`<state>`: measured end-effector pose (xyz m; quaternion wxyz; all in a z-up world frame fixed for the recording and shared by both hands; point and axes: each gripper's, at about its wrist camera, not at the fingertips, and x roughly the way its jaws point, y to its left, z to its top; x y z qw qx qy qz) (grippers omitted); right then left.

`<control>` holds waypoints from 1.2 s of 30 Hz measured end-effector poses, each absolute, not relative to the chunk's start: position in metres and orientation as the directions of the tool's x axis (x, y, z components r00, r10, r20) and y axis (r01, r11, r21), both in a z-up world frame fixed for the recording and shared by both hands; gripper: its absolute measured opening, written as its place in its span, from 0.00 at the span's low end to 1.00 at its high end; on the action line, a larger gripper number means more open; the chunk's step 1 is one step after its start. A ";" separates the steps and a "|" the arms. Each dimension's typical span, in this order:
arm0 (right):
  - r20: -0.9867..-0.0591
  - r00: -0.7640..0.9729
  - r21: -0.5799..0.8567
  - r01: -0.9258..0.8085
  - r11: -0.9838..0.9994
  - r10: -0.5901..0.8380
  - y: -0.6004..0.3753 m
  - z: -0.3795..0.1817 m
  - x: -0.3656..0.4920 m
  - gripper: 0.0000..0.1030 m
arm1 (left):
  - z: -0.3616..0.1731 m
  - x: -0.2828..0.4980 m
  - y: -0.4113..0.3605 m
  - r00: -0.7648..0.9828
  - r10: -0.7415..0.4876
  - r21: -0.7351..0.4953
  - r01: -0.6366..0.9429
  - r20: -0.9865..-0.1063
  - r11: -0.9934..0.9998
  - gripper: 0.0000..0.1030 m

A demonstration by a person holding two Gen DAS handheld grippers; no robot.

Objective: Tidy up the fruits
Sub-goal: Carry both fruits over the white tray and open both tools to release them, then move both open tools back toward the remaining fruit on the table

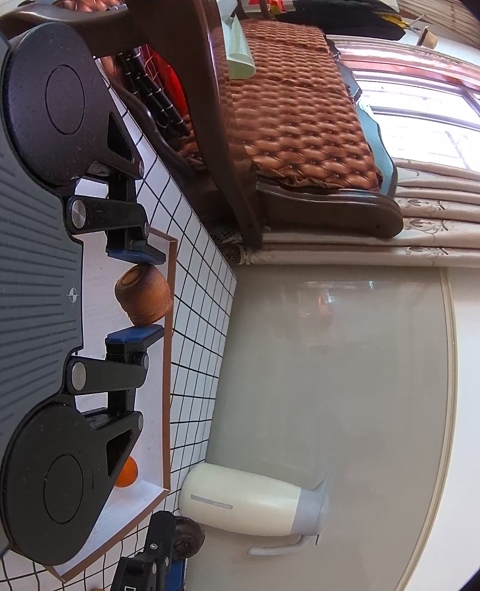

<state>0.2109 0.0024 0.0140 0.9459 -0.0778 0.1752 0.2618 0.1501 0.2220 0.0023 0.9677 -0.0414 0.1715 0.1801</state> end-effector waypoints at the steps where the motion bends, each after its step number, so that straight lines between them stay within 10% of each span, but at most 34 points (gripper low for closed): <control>1: -0.374 0.802 -0.054 -0.521 0.852 0.466 0.002 0.014 0.213 0.32 | 0.002 0.152 0.223 0.875 0.336 -0.018 -0.365 -0.347 0.931 0.35; 18: -0.447 0.775 -0.032 -0.513 0.857 0.447 0.009 0.003 0.257 0.32 | -0.005 0.188 0.244 0.847 0.366 -0.008 -0.400 -0.385 0.917 0.35; 20: -0.469 0.774 -0.067 -0.511 0.857 0.425 0.016 0.001 0.261 0.55 | -0.006 0.190 0.242 0.848 0.370 -0.003 -0.401 -0.380 0.916 0.36; 22: -0.413 0.815 -0.086 -0.479 0.874 0.406 0.013 0.002 0.258 0.94 | -0.006 0.189 0.239 0.852 0.379 -0.001 -0.407 -0.361 0.914 0.76; 23: -0.371 0.831 -0.079 -0.474 0.877 0.416 0.010 0.003 0.254 0.94 | -0.005 0.185 0.236 0.862 0.389 0.010 -0.409 -0.324 0.913 0.99; 36: -0.387 0.817 -0.048 -0.480 0.876 0.427 0.006 0.006 0.257 0.94 | -0.003 0.179 0.233 0.872 0.367 0.008 -0.386 -0.323 0.923 1.00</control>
